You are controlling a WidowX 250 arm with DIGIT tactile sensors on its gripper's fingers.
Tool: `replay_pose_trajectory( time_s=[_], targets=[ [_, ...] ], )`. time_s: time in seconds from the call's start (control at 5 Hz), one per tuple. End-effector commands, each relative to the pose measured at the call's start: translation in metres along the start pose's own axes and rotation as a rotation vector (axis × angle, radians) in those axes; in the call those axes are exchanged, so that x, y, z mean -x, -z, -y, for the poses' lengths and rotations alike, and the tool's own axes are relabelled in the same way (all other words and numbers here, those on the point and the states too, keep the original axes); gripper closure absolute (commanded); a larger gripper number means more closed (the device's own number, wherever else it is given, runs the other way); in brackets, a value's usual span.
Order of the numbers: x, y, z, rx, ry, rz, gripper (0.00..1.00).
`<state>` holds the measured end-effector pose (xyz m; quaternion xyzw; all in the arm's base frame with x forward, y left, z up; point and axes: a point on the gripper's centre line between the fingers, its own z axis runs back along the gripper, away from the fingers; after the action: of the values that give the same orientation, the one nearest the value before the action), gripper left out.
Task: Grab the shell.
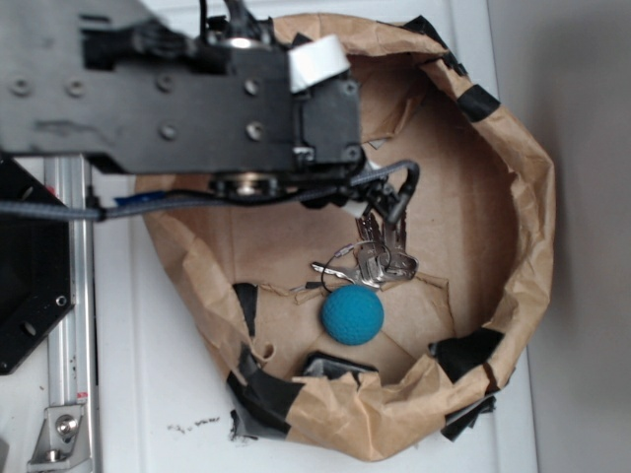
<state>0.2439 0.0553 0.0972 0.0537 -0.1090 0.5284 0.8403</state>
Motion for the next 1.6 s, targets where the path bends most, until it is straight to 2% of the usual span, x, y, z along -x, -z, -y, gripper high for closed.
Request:
replay_pose_trajectory(
  time_s=[0.0, 0.4, 0.6, 0.8, 1.0, 1.2, 1.4],
  targets=[
    [-0.036, 0.045, -0.018, 0.002, -0.129, 0.056, 0.00],
    [-0.048, 0.066, -0.037, -0.045, -0.163, 0.052, 0.00],
    [-0.058, 0.083, -0.034, -0.080, -0.141, 0.049, 0.00],
    [-0.057, 0.096, -0.031, -0.091, -0.101, 0.039, 0.00],
    [-0.053, 0.100, -0.037, -0.101, -0.079, 0.046, 0.00],
    [-0.049, 0.096, -0.052, -0.105, -0.084, 0.051, 0.00],
    [-0.037, 0.082, -0.064, -0.091, -0.102, 0.029, 0.00]
  ],
)
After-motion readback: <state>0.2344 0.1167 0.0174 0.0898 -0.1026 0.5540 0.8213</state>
